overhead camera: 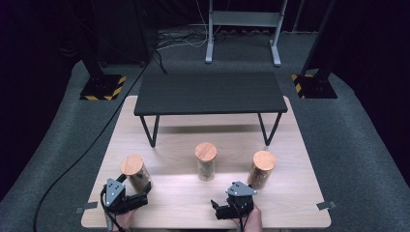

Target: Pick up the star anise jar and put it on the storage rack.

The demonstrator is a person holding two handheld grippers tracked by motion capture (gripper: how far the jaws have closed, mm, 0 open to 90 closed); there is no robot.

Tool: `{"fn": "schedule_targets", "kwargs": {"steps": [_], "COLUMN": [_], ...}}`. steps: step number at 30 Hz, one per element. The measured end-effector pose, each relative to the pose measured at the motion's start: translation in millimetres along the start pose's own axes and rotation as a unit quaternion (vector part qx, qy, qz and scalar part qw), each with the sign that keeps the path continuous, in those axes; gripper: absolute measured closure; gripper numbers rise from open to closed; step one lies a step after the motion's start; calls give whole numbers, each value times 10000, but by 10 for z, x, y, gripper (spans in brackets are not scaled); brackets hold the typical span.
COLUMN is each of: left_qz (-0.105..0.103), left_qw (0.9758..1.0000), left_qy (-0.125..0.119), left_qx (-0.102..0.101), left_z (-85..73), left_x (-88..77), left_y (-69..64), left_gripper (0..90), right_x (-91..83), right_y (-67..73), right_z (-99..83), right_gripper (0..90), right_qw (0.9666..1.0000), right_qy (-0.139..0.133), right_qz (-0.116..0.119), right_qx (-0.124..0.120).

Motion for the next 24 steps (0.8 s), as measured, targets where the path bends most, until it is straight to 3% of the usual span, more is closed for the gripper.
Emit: {"fn": "schedule_targets", "kwargs": {"steps": [13,24], "left_qz": [2,140], "left_qw": [10000,9997], "left_qy": [-65,-208], "left_qx": [9,4], "left_z": [20,49], "left_x": [67,71], "left_y": [-3,-12], "left_gripper": [0,0], "right_x": [4,5], "right_y": [4,7], "right_z": [1,0], "right_gripper": [0,0], "right_qw": [10000,10000], "right_qy": [4,21], "right_qz": [-36,-46], "right_qx": [-36,-43]}}
Point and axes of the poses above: each handheld gripper's, and its own axes: x roughly forward along the jaws, z roughly out of its top, y roughly to its left, the point moved 5 cm from there along x, roughly forward along the jaws, and after that the axes turned 1 degree about -z, right-handed, at the moved point
